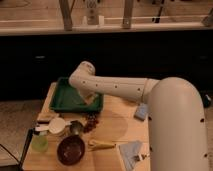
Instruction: Place pepper in tray
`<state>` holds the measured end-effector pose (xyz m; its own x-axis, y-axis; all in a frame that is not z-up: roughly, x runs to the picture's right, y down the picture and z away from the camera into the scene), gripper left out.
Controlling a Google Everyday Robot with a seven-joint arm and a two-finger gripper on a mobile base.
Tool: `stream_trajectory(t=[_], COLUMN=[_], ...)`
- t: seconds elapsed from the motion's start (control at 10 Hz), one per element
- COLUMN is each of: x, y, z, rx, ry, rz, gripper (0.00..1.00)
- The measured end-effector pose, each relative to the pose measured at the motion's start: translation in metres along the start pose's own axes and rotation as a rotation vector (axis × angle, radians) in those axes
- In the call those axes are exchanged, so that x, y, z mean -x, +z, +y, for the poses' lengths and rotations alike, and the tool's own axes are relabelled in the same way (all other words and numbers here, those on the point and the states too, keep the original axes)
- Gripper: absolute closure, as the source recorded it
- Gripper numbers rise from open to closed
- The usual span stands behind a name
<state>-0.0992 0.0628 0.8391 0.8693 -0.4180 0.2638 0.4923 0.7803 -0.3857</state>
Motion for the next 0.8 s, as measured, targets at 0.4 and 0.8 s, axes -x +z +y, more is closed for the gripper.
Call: stream_trajectory(t=[0.4,0.8], x=[-0.002,-0.006], y=[0.003,0.005], z=[-0.010,-0.022], rx=[-0.006,-0.012], ry=[-0.010,-0.022], rz=[-0.008,-0.016], gripper=[0.99,0.99])
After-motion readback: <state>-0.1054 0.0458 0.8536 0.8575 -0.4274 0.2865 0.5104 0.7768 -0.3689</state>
